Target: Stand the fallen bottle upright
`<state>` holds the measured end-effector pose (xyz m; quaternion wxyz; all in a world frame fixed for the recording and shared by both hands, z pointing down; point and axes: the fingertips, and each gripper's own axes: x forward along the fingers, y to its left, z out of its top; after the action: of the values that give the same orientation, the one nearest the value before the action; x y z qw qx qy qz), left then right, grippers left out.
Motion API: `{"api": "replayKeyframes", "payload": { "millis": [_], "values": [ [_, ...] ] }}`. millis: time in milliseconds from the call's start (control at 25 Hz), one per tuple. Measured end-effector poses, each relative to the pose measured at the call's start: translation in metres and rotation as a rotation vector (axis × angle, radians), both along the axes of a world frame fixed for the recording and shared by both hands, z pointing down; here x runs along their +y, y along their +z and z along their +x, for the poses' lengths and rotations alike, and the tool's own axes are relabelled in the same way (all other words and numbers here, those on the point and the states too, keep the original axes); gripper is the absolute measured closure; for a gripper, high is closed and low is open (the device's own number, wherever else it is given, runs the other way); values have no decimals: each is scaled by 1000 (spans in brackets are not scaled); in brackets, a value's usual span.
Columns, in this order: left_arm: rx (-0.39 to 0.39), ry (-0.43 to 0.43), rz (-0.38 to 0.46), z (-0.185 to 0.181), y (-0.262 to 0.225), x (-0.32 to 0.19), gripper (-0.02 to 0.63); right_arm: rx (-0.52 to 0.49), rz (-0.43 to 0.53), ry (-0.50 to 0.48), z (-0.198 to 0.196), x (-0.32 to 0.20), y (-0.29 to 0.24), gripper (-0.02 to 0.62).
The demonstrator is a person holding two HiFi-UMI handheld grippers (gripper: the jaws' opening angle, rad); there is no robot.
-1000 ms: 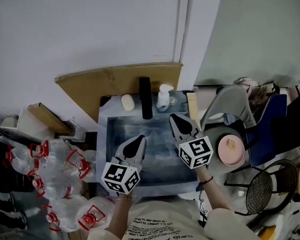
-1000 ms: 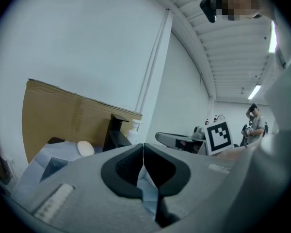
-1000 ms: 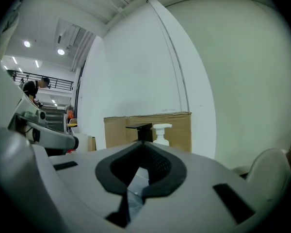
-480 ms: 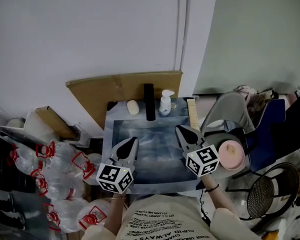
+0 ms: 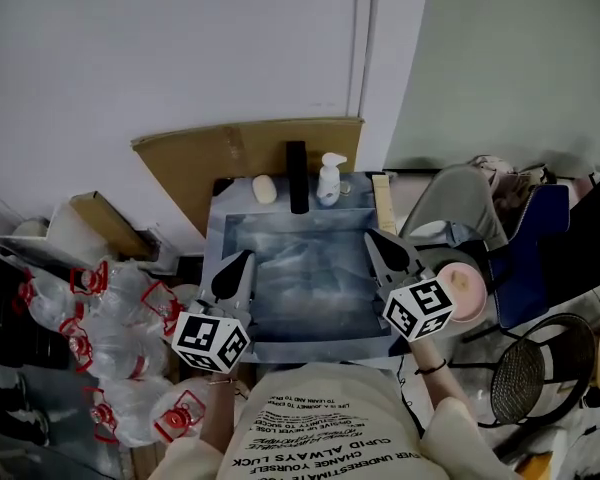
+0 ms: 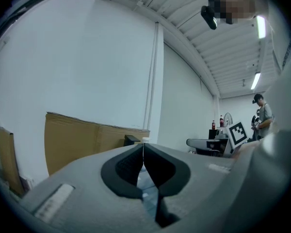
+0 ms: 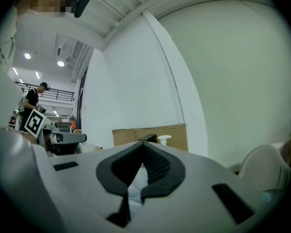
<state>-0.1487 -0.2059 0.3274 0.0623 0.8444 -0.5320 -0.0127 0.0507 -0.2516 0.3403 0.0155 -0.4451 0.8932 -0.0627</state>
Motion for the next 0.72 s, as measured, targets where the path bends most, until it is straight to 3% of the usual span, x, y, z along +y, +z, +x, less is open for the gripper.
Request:
{"api": "replayKeyframes", "payload": {
  "millis": [440,720],
  "values": [
    [-1,-56,32,-16,-12,13,581,-80,4,33,17,11,-13,591],
    [-10,-69,36,-18,-15,17,581,-74,16,59,24,13,-16,592]
  ]
}}
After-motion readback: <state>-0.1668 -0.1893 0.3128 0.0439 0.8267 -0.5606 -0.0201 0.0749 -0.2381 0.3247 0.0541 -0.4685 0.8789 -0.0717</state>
